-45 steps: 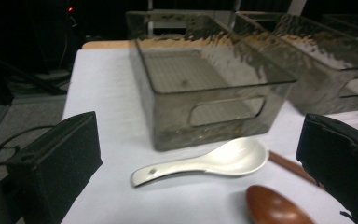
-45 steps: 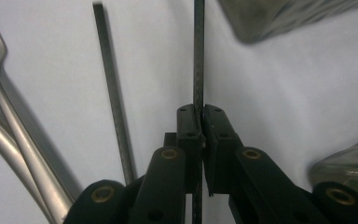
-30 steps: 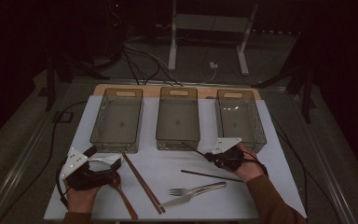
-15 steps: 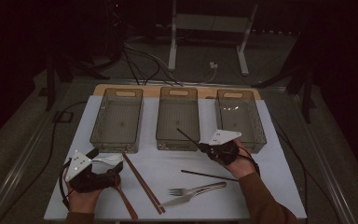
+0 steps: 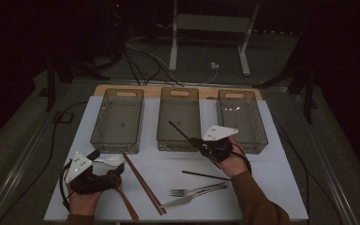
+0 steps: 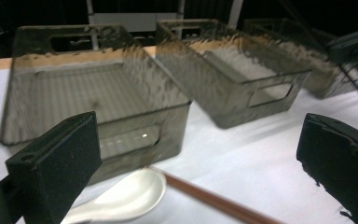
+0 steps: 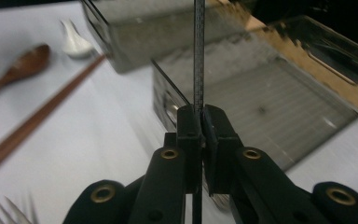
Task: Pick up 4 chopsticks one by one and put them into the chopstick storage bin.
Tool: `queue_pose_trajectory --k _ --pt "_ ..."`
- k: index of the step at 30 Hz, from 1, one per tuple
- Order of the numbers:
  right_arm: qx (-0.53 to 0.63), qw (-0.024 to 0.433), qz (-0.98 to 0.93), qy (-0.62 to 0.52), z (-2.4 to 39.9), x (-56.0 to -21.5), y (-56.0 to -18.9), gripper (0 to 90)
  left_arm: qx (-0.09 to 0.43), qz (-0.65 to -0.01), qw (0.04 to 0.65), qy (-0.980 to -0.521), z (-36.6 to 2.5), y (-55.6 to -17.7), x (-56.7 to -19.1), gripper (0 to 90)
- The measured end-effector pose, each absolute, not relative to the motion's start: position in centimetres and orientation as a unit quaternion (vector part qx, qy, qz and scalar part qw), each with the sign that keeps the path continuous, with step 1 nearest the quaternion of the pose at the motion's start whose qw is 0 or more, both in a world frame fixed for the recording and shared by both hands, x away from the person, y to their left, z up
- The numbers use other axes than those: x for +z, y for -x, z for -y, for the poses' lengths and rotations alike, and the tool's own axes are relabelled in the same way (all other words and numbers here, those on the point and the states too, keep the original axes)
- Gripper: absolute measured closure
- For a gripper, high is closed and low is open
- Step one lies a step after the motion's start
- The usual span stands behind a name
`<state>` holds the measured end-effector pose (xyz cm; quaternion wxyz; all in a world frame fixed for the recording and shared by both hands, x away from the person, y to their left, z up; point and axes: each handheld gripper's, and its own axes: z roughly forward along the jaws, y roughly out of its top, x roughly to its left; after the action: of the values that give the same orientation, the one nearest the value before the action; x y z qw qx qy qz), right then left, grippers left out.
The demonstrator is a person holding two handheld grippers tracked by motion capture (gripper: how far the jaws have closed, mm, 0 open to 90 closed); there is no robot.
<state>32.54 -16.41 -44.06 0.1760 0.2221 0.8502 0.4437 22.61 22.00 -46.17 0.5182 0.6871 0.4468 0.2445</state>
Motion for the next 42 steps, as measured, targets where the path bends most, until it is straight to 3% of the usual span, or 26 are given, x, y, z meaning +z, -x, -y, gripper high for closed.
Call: queue_pose_trajectory --k 7,12,22,26,36,42 --pt "0.467 0.172 -0.842 -0.207 15.0 -43.4 -31.8 86.1 0.211 -0.428 0.553 -0.683 -19.1 -24.3 -44.1 7.4" --pt "0.486 0.164 -0.835 -0.2 14.1 -43.1 -31.3 86.1 0.186 -0.415 0.563 -0.69 -16.1 -26.2 -43.0 17.4" --pt "0.506 0.156 -0.825 -0.197 13.1 -42.7 -30.9 86.1 0.104 -0.405 0.594 -0.688 -11.8 -29.4 -43.3 49.2" --pt "0.512 0.148 -0.823 -0.198 13.1 -42.7 -30.9 86.1 0.093 -0.403 0.605 -0.68 -10.9 -29.8 -43.2 55.9" --pt "0.535 0.142 -0.807 -0.205 13.2 -42.6 -30.9 86.1 0.058 -0.39 0.624 -0.675 -9.8 -30.3 -43.0 82.4" --pt "0.542 0.133 -0.802 -0.212 13.2 -42.7 -31.1 85.9 0.048 -0.39 0.624 -0.675 -9.7 -30.5 -42.8 86.3"
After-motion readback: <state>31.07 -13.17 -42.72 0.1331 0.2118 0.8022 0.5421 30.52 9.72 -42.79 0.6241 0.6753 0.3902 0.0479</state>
